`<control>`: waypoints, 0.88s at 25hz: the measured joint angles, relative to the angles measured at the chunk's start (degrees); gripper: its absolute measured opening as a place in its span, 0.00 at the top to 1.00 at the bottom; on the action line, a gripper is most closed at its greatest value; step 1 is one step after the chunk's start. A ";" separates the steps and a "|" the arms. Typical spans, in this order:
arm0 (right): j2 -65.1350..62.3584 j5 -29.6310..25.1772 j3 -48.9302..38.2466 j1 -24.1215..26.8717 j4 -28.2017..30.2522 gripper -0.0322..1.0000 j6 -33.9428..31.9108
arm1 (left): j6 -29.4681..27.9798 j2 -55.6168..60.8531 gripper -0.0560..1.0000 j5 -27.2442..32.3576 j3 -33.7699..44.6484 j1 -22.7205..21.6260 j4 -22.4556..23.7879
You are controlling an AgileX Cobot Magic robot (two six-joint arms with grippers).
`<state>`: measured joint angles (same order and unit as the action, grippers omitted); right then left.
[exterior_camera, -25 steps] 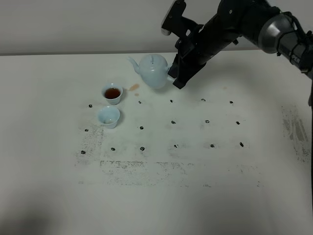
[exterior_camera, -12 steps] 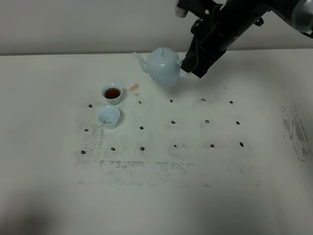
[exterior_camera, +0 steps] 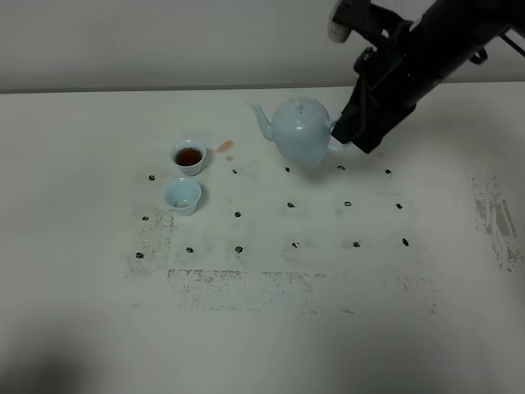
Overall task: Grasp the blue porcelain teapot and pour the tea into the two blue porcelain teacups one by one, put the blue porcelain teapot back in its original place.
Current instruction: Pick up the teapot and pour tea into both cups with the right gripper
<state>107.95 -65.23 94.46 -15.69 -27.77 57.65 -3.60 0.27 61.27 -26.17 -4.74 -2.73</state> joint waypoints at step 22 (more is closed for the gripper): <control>7.05 19.23 -6.67 -10.24 -6.52 0.92 -2.03 | 0.00 0.00 0.26 0.00 0.00 0.00 0.00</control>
<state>115.01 -46.00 87.79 -25.93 -34.29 55.61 -3.60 0.27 61.27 -26.17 -4.74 -2.73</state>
